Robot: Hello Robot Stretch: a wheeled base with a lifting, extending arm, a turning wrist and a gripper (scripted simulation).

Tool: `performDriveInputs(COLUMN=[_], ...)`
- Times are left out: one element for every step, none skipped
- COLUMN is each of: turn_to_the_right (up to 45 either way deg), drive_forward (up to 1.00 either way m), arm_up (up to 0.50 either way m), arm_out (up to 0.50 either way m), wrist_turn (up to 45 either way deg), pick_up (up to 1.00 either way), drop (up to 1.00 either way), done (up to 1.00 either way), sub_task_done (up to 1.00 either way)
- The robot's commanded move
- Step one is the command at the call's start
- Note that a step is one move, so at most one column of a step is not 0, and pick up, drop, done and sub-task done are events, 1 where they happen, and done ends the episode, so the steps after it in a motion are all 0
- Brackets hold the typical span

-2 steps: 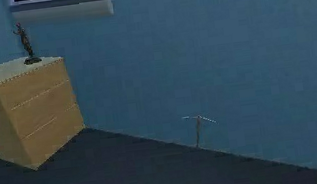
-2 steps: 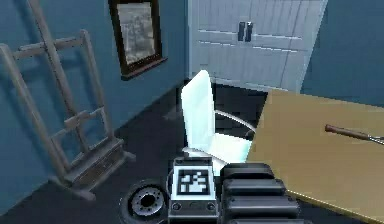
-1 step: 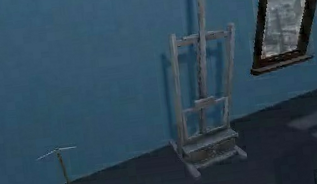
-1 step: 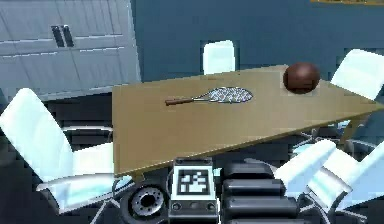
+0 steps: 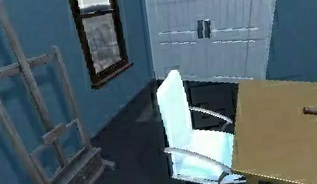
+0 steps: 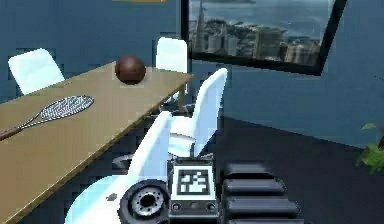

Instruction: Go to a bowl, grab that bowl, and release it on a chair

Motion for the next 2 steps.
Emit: performDriveInputs(turn_to_the_right=[45.0, 36.0], drive_forward=[0.00, 0.00], arm_up=[0.00, 0.00], arm_out=[0.00, 0.00], wrist_turn=[0.0, 0.0], pick_up=[0.00, 0.00], drop=[0.00, 0.00], done=[0.00, 0.00], sub_task_done=[0.00, 0.00])
